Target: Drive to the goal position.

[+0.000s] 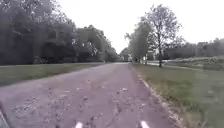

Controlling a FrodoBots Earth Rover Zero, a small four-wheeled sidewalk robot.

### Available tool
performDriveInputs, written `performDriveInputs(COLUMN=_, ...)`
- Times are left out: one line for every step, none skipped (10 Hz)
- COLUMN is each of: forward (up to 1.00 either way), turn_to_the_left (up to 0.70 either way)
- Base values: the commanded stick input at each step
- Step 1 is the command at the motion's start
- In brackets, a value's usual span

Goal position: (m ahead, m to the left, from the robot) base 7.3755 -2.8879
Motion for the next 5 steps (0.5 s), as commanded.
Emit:
performDriveInputs(forward=0.7, turn_to_the_left=0.0)
performDriveInputs(forward=0.7, turn_to_the_left=0.0)
performDriveInputs(forward=0.7, turn_to_the_left=0.0)
performDriveInputs(forward=0.7, turn_to_the_left=0.0)
performDriveInputs(forward=0.7, turn_to_the_left=0.0)
